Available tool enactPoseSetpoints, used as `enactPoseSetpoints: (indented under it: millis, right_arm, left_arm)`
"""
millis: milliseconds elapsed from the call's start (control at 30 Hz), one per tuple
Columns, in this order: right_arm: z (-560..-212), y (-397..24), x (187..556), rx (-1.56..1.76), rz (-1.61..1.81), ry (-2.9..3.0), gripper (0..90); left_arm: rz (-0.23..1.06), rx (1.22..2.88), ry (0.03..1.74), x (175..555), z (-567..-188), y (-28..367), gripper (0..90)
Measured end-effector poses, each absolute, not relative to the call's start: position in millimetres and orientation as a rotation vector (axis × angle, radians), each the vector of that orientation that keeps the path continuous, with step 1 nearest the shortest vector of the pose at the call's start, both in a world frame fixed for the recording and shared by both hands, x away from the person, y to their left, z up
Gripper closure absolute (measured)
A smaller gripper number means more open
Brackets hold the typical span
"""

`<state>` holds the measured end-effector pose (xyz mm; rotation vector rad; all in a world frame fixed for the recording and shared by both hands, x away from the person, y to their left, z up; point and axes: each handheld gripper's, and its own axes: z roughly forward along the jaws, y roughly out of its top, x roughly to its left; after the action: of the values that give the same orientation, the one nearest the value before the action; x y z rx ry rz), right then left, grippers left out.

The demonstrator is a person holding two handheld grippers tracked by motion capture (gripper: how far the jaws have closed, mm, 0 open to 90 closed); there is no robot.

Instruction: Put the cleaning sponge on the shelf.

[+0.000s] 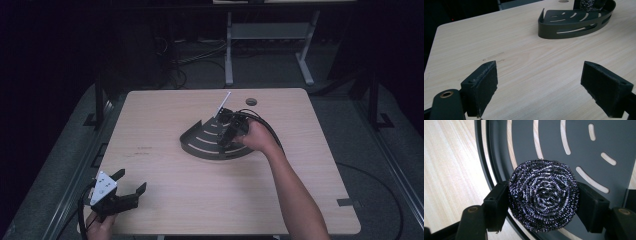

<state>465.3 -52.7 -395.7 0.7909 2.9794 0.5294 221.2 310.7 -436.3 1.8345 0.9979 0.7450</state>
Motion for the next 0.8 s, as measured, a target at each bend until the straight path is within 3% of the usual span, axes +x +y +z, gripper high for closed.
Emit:
enactPoseSetpoints:
  millis: [800]
  right_arm:
    - [-423,-51,478,0.9,0.535,2.969,31.8]
  left_arm:
    - [0.745,1.826,1.007,221,-436,313,13.3]
